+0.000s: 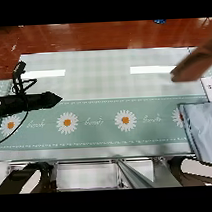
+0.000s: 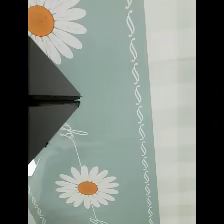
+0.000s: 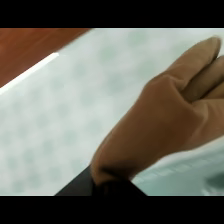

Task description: Fold the shirts.

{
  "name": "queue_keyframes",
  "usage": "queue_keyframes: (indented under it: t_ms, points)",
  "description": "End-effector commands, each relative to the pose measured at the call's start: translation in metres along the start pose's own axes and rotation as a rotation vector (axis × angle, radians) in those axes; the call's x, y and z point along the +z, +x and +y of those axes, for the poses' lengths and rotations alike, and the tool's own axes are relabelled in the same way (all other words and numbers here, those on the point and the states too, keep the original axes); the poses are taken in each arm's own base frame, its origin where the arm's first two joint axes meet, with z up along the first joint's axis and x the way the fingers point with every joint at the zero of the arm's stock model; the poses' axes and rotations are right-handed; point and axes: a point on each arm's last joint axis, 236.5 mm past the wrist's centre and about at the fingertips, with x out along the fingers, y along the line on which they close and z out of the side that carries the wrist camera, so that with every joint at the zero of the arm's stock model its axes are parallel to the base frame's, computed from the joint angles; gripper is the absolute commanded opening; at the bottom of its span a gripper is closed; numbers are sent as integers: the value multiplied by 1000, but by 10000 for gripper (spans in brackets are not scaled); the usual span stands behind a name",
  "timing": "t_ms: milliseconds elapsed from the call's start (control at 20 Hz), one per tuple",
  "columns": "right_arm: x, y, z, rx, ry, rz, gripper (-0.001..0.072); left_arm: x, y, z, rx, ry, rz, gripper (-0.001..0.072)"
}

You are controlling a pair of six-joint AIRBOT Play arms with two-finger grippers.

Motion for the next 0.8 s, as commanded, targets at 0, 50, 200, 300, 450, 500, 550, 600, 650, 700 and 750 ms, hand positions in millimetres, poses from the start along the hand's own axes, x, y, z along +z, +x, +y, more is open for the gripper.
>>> queue_keyframes:
  t_ms: [0, 50, 200, 300, 450, 500, 550, 600, 650, 700, 750]
  points:
    - [-26, -54, -78, -259, 134, 35, 26, 3, 0, 1, 3, 4, -12, 17]
    - [-33, -66, -94, -318, 155, 44, 26, 4, 0, 1, 5, 4, -17, 17]
    - [-55, -95, -126, -402, 244, 5, 26, 8, 0, 2, 9, 4, -33, 17]
    - [-87, -102, -153, -459, 288, 44, 26, 9, 0, 2, 11, 4, -38, 17]
    - [-155, -115, -209, -625, 441, 116, 26, 14, 0, 4, 16, 5, -60, 17]
    - [-178, -121, -227, -682, 500, 140, 26, 16, 0, 4, 18, 5, -69, 17]
    - [-195, -125, -239, -721, 545, 150, 26, 18, -1, 5, 20, 5, -77, 17]
    - [-213, -129, -253, -765, 598, 152, 27, 21, -1, 6, 23, 4, -86, 17]
    - [-227, -133, -264, -801, 637, 153, 27, 21, 1, 7, 25, 1, -87, 17]
    - [-241, -135, -275, -831, 655, 158, 27, 21, 3, 8, 27, -3, -80, 17]
    - [-254, -136, -284, -857, 664, 175, 27, 19, 6, 10, 28, -9, -70, 17]
